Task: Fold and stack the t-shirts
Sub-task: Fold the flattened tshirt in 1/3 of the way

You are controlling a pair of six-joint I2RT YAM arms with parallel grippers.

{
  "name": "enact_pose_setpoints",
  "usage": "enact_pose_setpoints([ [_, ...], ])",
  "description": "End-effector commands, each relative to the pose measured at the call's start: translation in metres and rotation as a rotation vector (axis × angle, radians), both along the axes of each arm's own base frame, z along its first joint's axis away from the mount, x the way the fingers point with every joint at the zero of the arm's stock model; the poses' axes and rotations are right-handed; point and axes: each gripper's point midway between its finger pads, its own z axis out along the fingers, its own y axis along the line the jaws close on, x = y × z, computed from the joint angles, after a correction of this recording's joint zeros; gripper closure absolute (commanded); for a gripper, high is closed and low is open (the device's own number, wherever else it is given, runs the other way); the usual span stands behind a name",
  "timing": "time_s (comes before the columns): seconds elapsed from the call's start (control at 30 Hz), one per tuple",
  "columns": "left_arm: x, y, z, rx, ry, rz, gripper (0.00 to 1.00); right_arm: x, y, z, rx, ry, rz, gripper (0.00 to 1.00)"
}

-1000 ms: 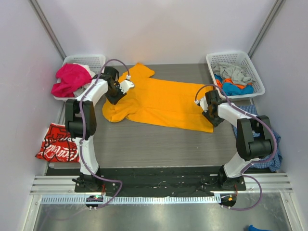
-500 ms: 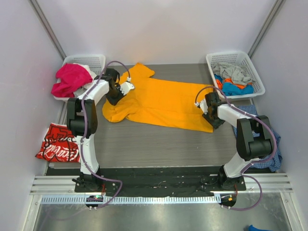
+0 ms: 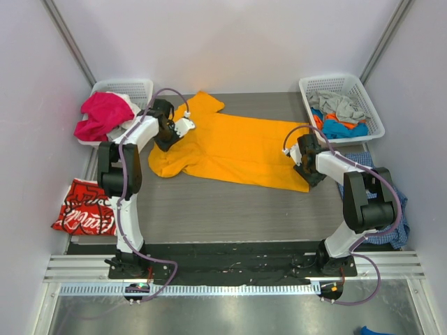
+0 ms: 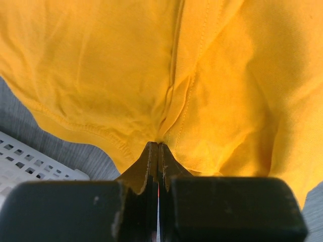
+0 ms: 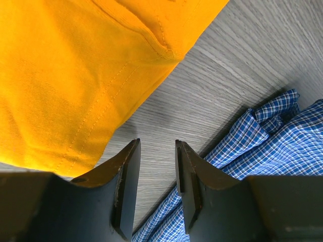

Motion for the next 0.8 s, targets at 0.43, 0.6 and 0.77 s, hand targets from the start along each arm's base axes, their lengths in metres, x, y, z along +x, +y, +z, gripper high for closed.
enact_pose_setpoints([
  [0.43,0.059,0.017,0.079,0.098,-0.283,-0.002,1.00,0.006,0.000,-0.001,0.006,-0.033,-0.015,0.60],
  [0.6,0.072,0.014,0.093,0.100,-0.326,-0.013,1.00,0.006,0.001,-0.004,0.011,-0.029,-0.015,0.60],
  [0.77,0.079,0.008,0.095,0.121,-0.341,-0.042,1.00,0.007,0.002,-0.005,0.014,-0.030,-0.014,0.60],
])
